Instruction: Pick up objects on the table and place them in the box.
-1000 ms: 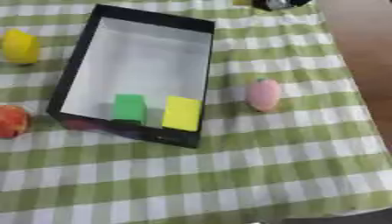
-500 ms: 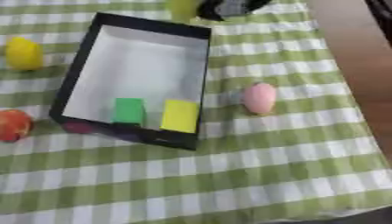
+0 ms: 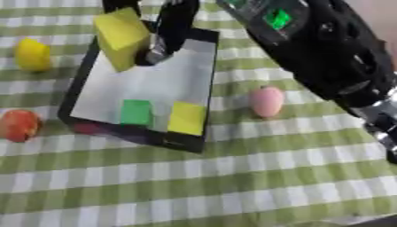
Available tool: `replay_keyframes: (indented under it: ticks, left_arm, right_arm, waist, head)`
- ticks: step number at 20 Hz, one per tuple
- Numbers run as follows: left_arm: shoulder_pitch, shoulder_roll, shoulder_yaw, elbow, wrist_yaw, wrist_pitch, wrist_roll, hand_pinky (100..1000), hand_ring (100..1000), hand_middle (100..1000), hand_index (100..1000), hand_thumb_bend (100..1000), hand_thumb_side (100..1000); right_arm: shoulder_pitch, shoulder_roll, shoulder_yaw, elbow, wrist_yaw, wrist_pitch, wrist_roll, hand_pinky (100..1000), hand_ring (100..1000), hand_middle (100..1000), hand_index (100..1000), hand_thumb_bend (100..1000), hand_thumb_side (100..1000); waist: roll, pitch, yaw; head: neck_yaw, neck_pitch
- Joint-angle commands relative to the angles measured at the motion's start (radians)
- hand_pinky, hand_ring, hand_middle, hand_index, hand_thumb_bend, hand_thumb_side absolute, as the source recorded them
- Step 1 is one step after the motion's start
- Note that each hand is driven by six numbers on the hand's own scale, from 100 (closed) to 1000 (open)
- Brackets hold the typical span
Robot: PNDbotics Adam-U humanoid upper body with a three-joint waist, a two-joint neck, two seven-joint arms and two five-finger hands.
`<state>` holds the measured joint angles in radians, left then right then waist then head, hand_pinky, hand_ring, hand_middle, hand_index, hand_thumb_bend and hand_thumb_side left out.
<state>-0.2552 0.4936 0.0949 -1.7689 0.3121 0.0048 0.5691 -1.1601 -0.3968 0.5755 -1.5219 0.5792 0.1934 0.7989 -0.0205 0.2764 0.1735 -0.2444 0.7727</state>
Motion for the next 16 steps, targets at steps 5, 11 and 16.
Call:
replay_keyframes:
  ticks: [5,11,16]
  left_arm:
    - [-0.017,0.029,0.002,-0.013,0.001,-0.002,-0.001,762,733,733,879,833,648]
    - [-0.020,0.029,0.001,-0.014,0.000,0.000,-0.001,761,733,732,879,834,647]
    - [-0.023,0.029,0.002,-0.015,0.000,-0.001,0.001,760,732,731,879,839,646]
  right_arm:
    - [0.011,0.090,-0.013,0.192,0.104,-0.068,-0.076,782,623,381,505,353,100]
    - [0.017,0.115,-0.013,0.269,0.149,-0.110,-0.112,782,625,387,511,360,100]
    - [0.020,0.111,-0.002,0.271,0.156,-0.159,-0.076,936,919,806,878,604,181]
  waist:
    - [-0.009,-0.027,0.014]
    - [-0.009,-0.022,0.019]
    - [-0.012,-0.020,0.018]
  head:
    - [-0.015,-0.003]
    - [-0.018,-0.003]
    - [-0.015,-0.003]
